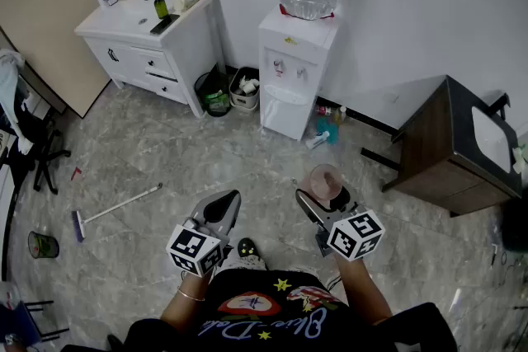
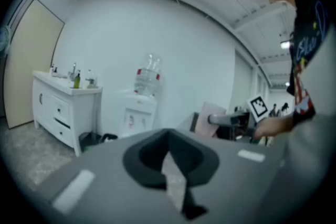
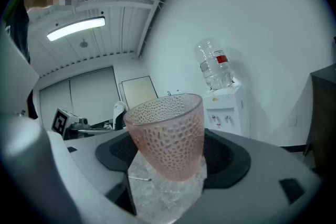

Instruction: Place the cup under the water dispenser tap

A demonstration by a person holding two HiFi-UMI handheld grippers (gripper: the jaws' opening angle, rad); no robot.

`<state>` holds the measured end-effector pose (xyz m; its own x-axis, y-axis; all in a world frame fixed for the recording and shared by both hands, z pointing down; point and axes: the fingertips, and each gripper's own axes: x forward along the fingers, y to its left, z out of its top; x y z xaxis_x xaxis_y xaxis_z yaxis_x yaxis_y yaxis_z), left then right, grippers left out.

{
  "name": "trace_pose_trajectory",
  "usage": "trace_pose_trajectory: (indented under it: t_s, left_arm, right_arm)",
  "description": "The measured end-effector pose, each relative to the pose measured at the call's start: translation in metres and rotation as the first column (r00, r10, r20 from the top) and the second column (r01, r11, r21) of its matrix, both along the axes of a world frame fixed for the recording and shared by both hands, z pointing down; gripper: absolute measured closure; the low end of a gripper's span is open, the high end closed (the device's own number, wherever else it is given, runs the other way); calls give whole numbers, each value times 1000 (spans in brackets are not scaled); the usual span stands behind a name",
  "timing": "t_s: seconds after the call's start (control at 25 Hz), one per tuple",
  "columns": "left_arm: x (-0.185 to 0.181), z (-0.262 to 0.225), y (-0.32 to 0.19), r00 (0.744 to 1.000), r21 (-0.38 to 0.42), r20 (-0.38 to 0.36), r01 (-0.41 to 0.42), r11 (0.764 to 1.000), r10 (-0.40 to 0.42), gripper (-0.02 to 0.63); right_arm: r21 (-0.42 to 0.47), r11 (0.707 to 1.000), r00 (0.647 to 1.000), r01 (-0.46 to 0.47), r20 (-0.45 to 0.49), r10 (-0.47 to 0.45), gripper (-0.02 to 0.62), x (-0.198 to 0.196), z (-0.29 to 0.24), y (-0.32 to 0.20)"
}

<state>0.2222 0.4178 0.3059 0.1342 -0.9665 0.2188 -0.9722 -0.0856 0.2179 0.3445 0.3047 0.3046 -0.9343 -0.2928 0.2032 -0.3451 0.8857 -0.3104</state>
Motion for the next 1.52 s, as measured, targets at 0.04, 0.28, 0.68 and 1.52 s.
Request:
trace_pose_trajectory:
  t_s: [0.04, 0.28, 0.68, 1.52]
  left_arm:
    - [-18, 4, -7, 1000, -13, 3, 4, 1000, -4, 618]
    - [-105, 26, -71, 999, -42, -39, 1, 999, -2, 618]
    - [-248, 77, -240, 998, -103, -44, -42, 994, 37, 618]
    - [-320, 287, -455, 930, -185, -110, -365, 912, 350, 618]
  right_arm:
    - [-3, 1000, 1000, -11, 6, 11, 239, -19, 0, -12]
    - [19, 997, 996, -79, -34, 79, 239, -110, 11, -82]
    - [34, 993, 982, -113, -145, 117, 238, -265, 126, -266]
    - [102, 873, 819, -478, -308, 484, 239, -383, 411, -495]
